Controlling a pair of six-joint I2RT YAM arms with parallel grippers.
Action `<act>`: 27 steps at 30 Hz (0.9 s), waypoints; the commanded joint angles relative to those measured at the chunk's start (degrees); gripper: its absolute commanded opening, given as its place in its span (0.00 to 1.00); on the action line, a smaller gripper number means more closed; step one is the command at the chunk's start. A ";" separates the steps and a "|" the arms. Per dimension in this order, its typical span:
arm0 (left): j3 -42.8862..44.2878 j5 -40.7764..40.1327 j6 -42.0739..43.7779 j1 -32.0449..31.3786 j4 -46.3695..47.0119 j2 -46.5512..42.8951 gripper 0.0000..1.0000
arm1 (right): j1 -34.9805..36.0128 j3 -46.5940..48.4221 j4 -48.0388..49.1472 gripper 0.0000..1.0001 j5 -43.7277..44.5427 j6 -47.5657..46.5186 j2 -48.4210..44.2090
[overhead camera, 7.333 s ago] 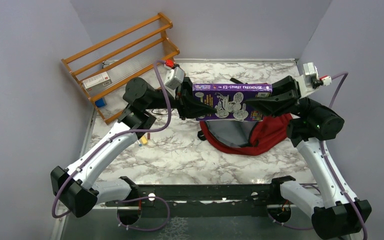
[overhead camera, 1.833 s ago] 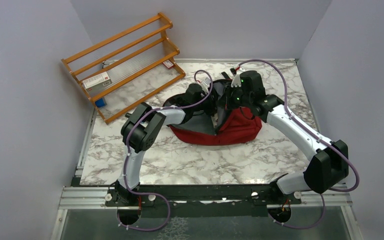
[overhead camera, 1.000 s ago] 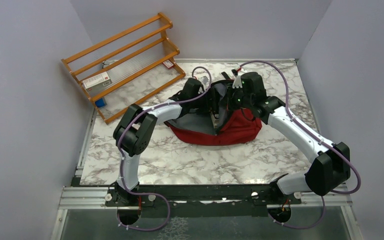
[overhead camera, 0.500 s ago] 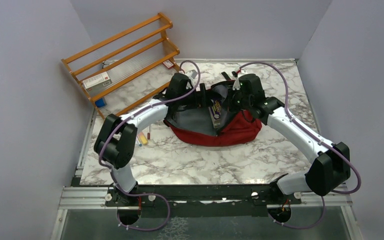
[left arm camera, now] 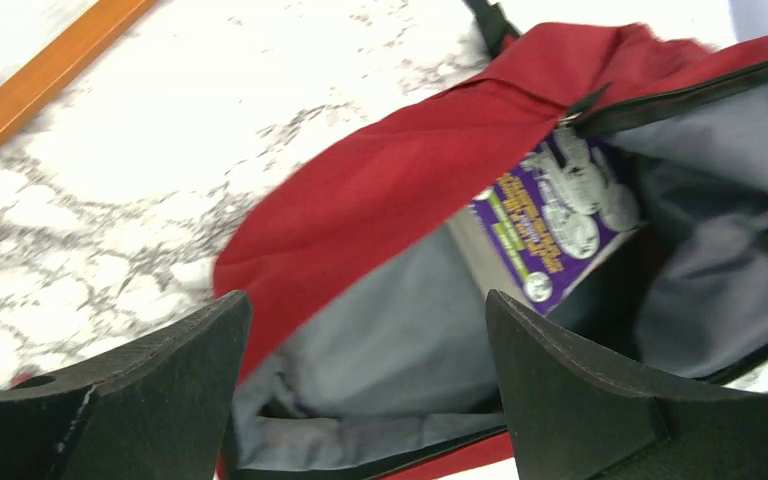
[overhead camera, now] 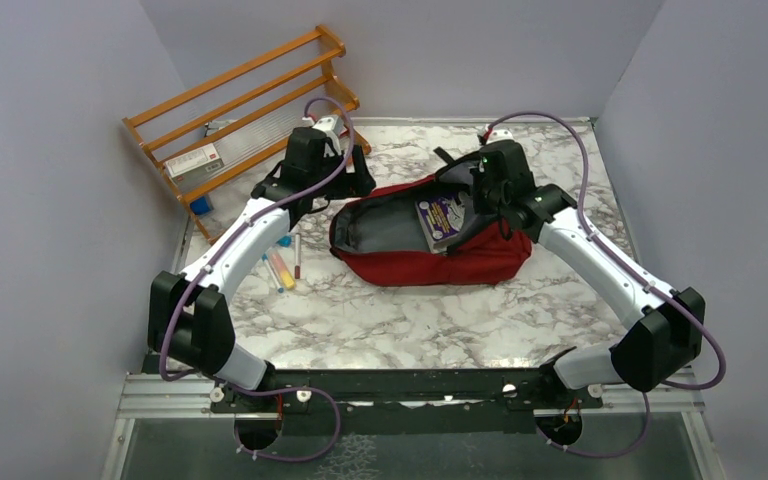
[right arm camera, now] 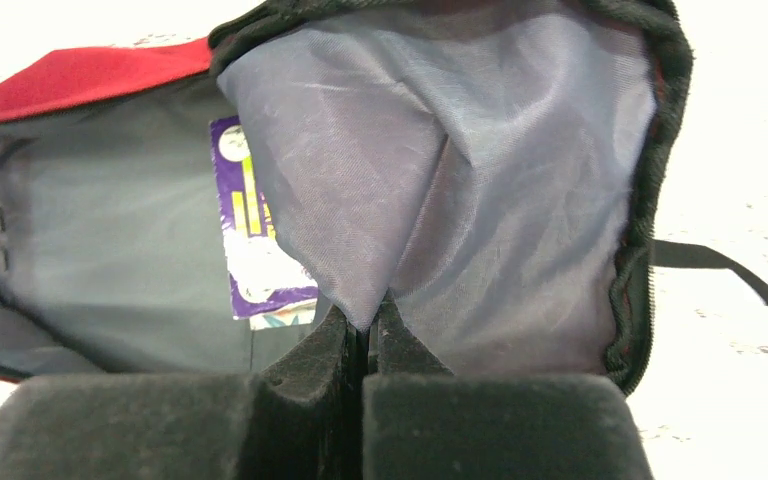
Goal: Pack the student bag
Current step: Place the book in the student bag, then adjust the student bag at the center of the board.
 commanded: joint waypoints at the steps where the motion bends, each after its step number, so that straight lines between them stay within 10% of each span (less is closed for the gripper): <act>1: -1.58 -4.82 4.58 0.96 -5.68 -1.18 0.87 | -1.04 3.31 -1.61 0.01 8.55 -4.80 -1.69; 27: -19.84 2.53 -0.47 0.31 -8.80 -9.54 0.79 | -1.68 1.80 -0.26 0.01 -7.14 -5.13 2.54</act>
